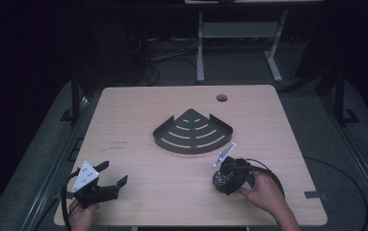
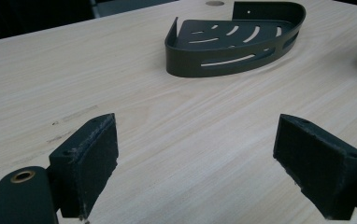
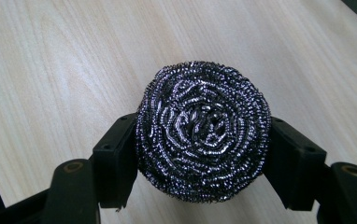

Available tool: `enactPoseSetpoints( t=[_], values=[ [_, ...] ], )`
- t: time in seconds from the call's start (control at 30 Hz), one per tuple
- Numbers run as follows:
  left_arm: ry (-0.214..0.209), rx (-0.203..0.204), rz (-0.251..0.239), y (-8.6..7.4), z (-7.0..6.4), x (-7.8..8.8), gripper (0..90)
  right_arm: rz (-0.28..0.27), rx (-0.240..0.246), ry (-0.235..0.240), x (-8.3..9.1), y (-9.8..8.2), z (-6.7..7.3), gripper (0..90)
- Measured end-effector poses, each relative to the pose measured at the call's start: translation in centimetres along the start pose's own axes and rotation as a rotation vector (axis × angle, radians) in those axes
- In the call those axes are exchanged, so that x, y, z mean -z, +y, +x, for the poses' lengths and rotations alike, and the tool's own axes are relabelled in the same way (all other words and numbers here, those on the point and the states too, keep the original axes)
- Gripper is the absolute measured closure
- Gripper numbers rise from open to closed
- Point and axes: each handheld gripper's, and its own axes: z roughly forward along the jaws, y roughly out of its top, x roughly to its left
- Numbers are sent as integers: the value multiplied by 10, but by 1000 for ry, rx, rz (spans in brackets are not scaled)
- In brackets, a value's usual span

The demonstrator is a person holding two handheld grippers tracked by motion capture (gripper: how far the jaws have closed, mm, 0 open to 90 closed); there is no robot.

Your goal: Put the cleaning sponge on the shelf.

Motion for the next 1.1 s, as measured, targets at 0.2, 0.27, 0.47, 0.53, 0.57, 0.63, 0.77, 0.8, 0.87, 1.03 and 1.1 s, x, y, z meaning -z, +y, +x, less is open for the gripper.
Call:
enactPoseSetpoints(
  t=[0.2,0.27,0.47,0.53,0.57,0.63,0.77,0.8,0.87,1.03,1.1],
  values=[
    [-3,-1,1,0,-1,0,133,-12,-6,9,7,3,-4,325],
    [-2,0,-1,0,-1,0,133,-19,-4,13,10,4,-6,325],
    [-5,5,0,0,0,-1,132,-36,-15,22,18,6,-11,325],
    [-7,5,2,0,0,-1,133,-39,-15,22,20,7,-13,325],
    [-4,1,0,0,-1,-1,133,-37,-14,19,21,7,-13,325],
    [-4,-2,-1,0,-1,-1,133,-40,-17,21,22,8,-14,325],
    [-2,-4,0,0,0,-1,133,-40,-19,20,26,11,-15,325],
    [-4,5,-1,0,1,-1,133,-40,-15,18,27,12,-15,325],
    [-4,9,-3,0,1,0,133,-37,-13,14,29,14,-15,325],
    [-5,9,-7,0,2,0,133,-32,-4,11,33,20,-16,324],
    [-3,7,-2,0,2,0,133,-32,-5,7,35,22,-16,325]
  ],
)
